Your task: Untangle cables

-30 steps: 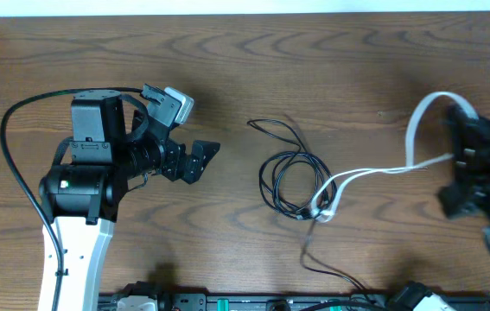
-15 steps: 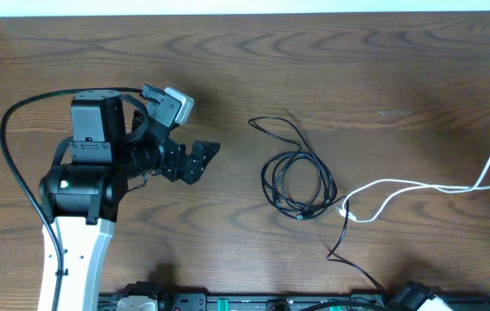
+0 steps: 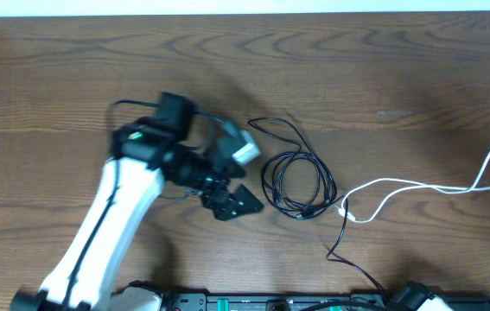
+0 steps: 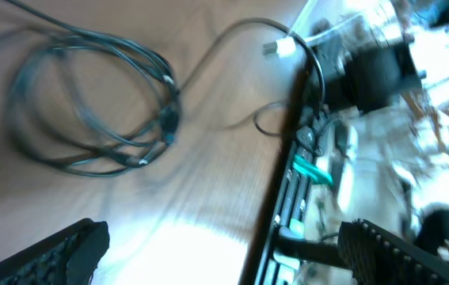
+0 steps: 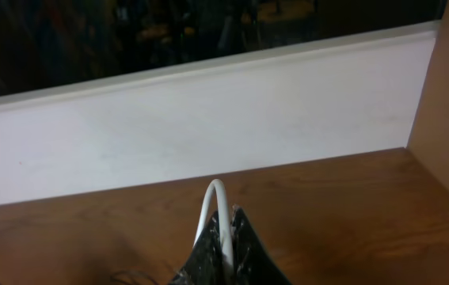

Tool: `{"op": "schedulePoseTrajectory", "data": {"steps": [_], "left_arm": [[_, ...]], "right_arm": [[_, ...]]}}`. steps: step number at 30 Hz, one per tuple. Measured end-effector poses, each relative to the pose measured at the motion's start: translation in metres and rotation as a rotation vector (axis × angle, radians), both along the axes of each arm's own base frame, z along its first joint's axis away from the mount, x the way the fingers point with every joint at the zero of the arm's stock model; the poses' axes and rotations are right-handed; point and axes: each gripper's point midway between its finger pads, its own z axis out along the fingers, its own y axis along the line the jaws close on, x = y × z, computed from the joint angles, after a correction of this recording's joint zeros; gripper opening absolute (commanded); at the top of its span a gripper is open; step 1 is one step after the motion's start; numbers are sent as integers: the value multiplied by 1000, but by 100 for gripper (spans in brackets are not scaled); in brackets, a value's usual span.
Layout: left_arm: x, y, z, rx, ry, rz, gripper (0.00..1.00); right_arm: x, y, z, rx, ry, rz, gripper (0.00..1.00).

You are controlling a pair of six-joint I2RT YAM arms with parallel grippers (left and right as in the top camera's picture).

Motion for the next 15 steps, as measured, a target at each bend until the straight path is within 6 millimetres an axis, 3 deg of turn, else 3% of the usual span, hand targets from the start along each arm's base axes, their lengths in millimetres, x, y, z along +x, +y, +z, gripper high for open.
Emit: {"op": "schedulePoseTrajectory", "data": {"steps": [6, 15], "left_arm": [[-8, -32, -43, 65, -24, -211, 100], [35, -68, -92, 95, -221, -296, 100]], "right_arm": [[-2, 1, -9, -15, 35, 9, 1], [-4, 0, -21, -43, 78, 16, 1]]}}
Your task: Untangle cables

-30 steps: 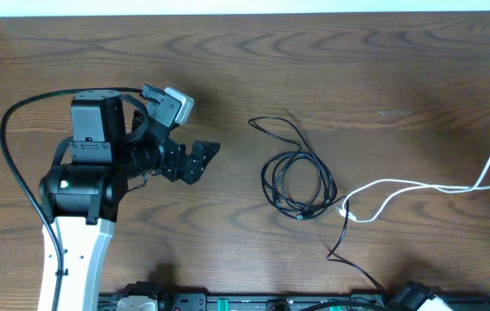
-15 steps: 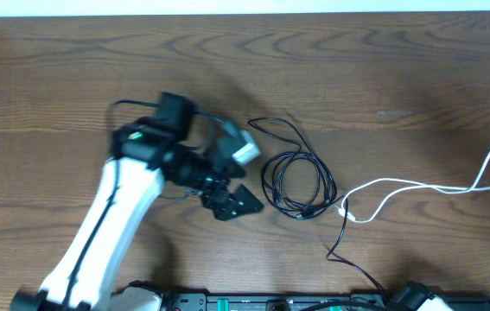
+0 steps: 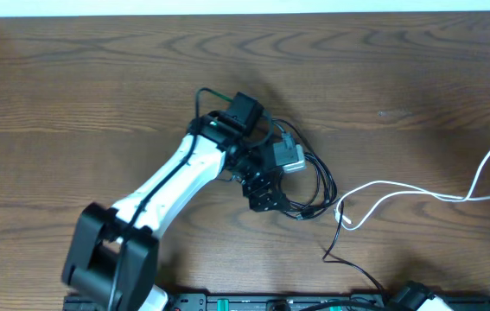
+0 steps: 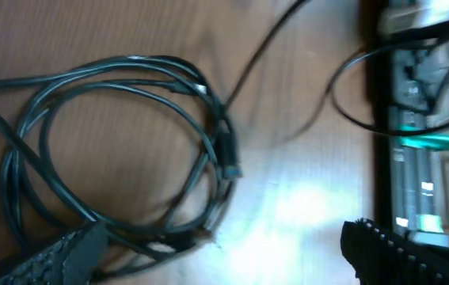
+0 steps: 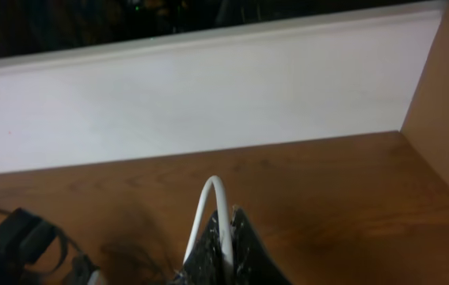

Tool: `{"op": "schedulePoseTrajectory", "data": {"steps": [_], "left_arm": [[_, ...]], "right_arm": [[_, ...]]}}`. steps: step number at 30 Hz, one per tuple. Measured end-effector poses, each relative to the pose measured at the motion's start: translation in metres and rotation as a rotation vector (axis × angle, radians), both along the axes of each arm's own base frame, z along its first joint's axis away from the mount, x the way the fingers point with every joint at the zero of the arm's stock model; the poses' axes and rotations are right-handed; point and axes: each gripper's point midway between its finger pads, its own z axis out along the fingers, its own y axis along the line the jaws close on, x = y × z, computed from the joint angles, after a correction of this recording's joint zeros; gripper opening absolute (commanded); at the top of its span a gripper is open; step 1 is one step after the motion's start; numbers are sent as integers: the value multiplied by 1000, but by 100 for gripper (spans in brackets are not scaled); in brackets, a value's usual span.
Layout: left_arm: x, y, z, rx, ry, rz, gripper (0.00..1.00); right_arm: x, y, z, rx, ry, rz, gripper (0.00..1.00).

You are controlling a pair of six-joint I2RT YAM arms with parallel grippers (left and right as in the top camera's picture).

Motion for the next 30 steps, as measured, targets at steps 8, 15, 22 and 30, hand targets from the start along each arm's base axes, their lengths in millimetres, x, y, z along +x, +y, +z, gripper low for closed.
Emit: {"op": "schedulePoseTrajectory", "data": {"steps": [8, 15, 22, 30], "left_arm": [[11, -19, -26, -4, -40, -35, 100], [-11, -51, -34, -24, -69, -138, 100], [-43, -82, -31, -57, -104, -255, 100], [-68, -98, -30, -72, -114, -331, 100]], "right_arm": [[-1, -1, -4, -14, 17, -1, 1], [-2, -2, -7, -16, 27, -2, 1], [-3, -3, -11, -25, 42, -4, 1], [-3, -3, -12, -27, 47, -5, 1]]}}
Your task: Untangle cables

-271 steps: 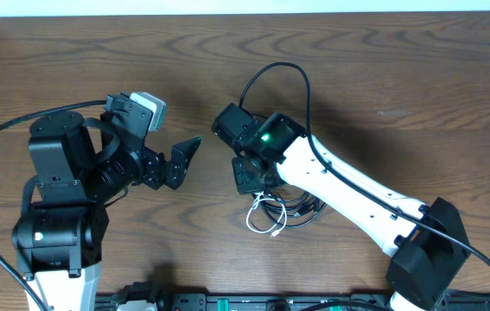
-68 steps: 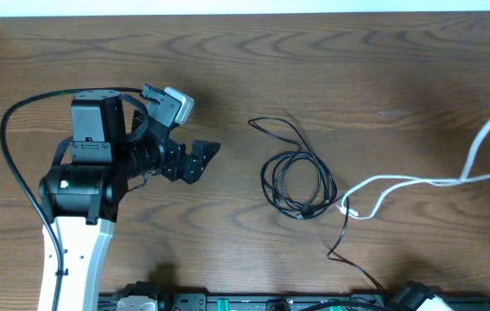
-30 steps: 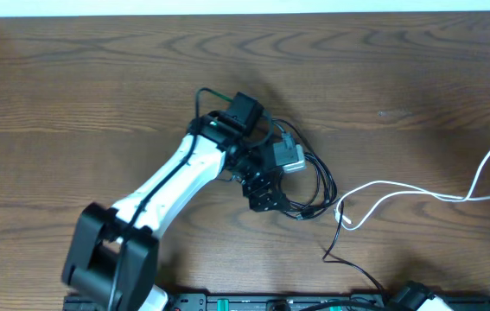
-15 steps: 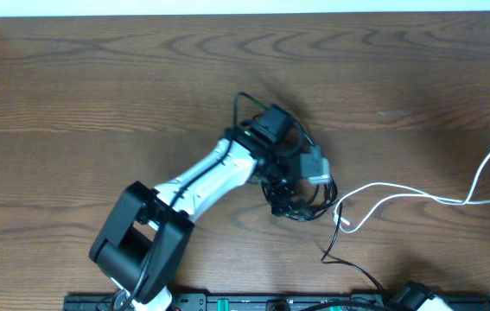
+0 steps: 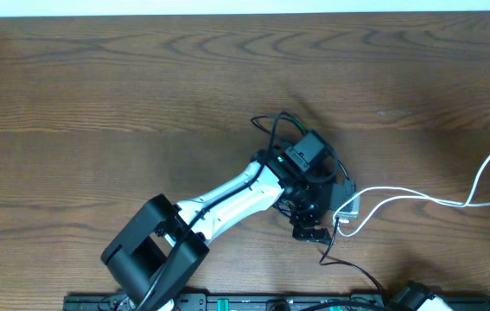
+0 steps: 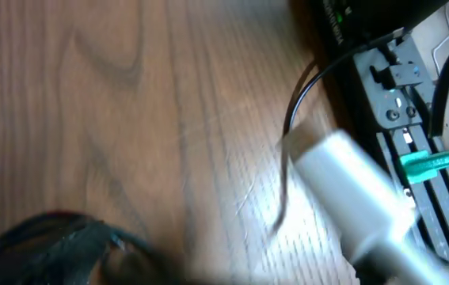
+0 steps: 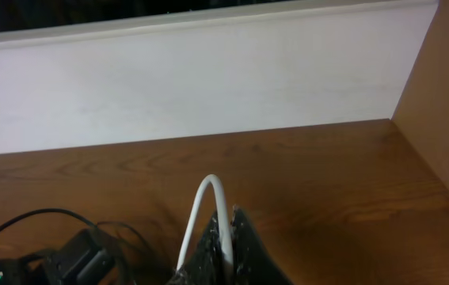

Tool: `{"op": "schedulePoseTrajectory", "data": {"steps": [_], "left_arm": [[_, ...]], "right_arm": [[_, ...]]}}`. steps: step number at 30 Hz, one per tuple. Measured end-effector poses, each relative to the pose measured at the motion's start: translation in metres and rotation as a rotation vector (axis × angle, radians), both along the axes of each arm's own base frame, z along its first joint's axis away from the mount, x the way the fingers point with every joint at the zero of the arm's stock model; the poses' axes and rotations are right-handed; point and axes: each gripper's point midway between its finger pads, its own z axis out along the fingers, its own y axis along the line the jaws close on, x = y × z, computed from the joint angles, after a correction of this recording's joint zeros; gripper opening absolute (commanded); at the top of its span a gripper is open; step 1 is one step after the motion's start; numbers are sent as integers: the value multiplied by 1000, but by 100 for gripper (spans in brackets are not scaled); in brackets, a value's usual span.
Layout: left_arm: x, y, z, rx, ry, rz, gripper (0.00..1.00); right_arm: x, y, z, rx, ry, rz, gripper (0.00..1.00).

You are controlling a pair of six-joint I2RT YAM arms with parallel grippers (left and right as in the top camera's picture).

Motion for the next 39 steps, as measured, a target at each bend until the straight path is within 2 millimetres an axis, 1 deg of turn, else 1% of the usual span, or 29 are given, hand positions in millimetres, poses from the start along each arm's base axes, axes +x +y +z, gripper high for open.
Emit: {"op": "schedulePoseTrajectory", "data": {"steps": [2, 3, 4, 5, 6, 8, 12, 16, 18, 21, 25, 26, 27, 28, 30, 32, 34, 37, 39], "left_arm": [[-2, -5, 0, -12, -10, -13, 100], [-3, -8, -1, -18, -14, -18, 96], [-4, -10, -3, -20, -16, -22, 89], [-4, -11, -6, -19, -15, -26, 75], [-5, -12, -9, -16, -15, -31, 57], [-5, -13, -18, -4, -3, -31, 8], [-3, -11, -34, 34, -1, -25, 7], [2, -8, -39, 63, -26, -6, 7], [8, -5, -42, 90, -47, 16, 7], [22, 5, -48, 141, -73, 70, 7], [48, 31, -55, 213, -72, 167, 7], [59, 39, -56, 225, -68, 209, 7], [62, 41, -55, 226, -69, 220, 7], [78, 52, -54, 234, -63, 285, 7], [100, 69, -47, 232, -46, 387, 7], [124, 90, -35, 223, -31, 508, 7], [142, 113, -23, 220, -11, 614, 7], [155, 142, -5, 214, 13, 727, 7], [158, 157, 6, 212, 28, 776, 7]], "right_arm": [[0, 0, 0, 0, 0, 0, 1], [0, 0, 0, 1, 1, 0, 1], [0, 0, -1, 1, 2, -1, 1], [0, 0, -1, -1, 5, -1, 1], [-1, -1, -2, -1, 7, -2, 1], [-1, -1, -3, -4, 11, -2, 1], [-1, -1, -4, -8, 15, -2, 1], [-1, -1, -4, -8, 16, -2, 1], [-1, -1, -4, -8, 16, -2, 1], [-1, -1, -4, -8, 16, -3, 1], [-2, -4, -5, -19, 20, -14, 1], [-2, -5, -6, -23, 22, -19, 1], [-2, -6, -6, -25, 21, -26, 1], [-2, -8, -6, -28, 19, -35, 1], [-2, -11, -5, -35, 17, -50, 1], [-2, -14, -5, -41, 11, -68, 1], [-3, -19, -5, -48, 11, -92, 1], [-5, -28, -8, -62, 18, -140, 1], [-7, -35, -11, -70, 25, -181, 1]]}}
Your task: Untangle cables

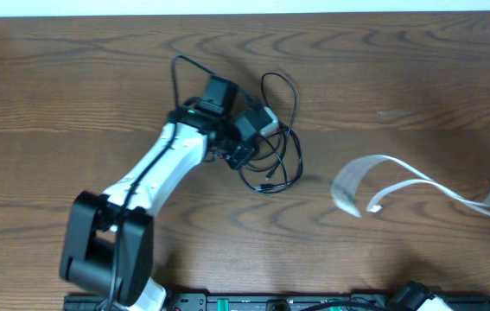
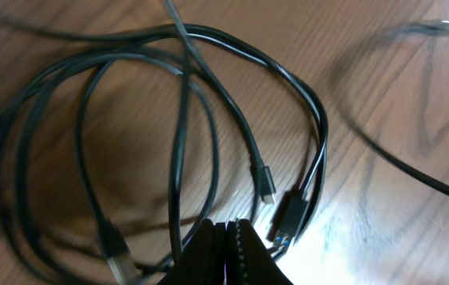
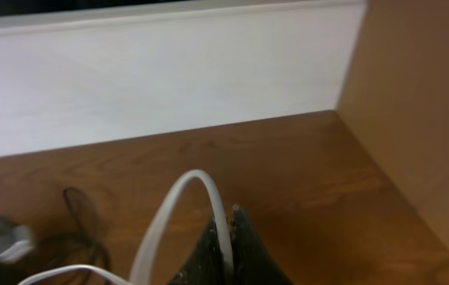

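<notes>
The black cable (image 1: 272, 164) lies as a loose coil on the wooden table, left of centre. My left gripper (image 1: 246, 147) sits at the coil's left side. In the left wrist view the left gripper (image 2: 226, 231) is shut, with a strand of the black cable (image 2: 178, 182) running into its fingers. The white cable (image 1: 400, 177) lies to the right, apart from the black coil, and runs off the right edge. My right gripper (image 3: 226, 231) is shut on the white cable (image 3: 178, 198), which arches up from its fingers. Only a dark bit of the right gripper shows overhead.
The black cable's plug (image 2: 291, 214) rests on the table by the left fingers. A white wall (image 3: 153, 79) bounds the table's far edge and a wooden side panel (image 3: 414, 119) its right. A black equipment rail (image 1: 270, 302) runs along the front edge.
My left gripper was low at the spot where the black and white cables met. Now it is up and to the left, shut, and the black coil has shifted with it. The white cable lies apart.
My left gripper stood open left of the black coil, then over the coil, then at the coil's lower right beside the white cable's end. Now the coil sits up-left, separate from the white cable. My right gripper has stayed shut on the white cable throughout.
</notes>
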Tool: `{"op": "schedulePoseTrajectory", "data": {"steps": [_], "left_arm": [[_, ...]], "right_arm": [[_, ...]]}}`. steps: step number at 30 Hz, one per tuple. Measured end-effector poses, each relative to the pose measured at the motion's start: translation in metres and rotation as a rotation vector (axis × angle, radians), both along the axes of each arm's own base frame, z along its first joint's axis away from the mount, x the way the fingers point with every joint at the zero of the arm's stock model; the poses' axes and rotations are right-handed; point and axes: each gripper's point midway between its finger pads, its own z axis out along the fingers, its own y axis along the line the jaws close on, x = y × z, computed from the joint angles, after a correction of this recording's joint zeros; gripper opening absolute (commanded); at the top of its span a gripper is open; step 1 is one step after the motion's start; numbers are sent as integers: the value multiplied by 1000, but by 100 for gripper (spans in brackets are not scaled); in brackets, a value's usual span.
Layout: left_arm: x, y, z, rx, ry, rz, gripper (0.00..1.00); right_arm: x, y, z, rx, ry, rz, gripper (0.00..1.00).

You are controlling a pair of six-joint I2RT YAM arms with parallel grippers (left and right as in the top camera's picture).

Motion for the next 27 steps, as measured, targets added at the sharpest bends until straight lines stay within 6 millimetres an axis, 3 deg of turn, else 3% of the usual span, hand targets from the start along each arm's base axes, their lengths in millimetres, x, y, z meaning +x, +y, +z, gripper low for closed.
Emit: {"op": "schedulePoseTrajectory", "data": {"steps": [7, 17, 21, 27], "left_arm": [[1, 19, 19, -15, 1, 66, 7], [-11, 9, 36, -105, 49, 70, 7], [-24, 6, 47, -146, 88, 61, 8], [-45, 9, 65, -163, 124, 56, 8]], "right_arm": [[-5, -15, -3, 6, -5, -90, 1], [1, -12, 3, 41, -39, -117, 1], [19, 4, 7, -4, -28, -108, 1], [67, 42, 8, -166, 27, -98, 1]]}}
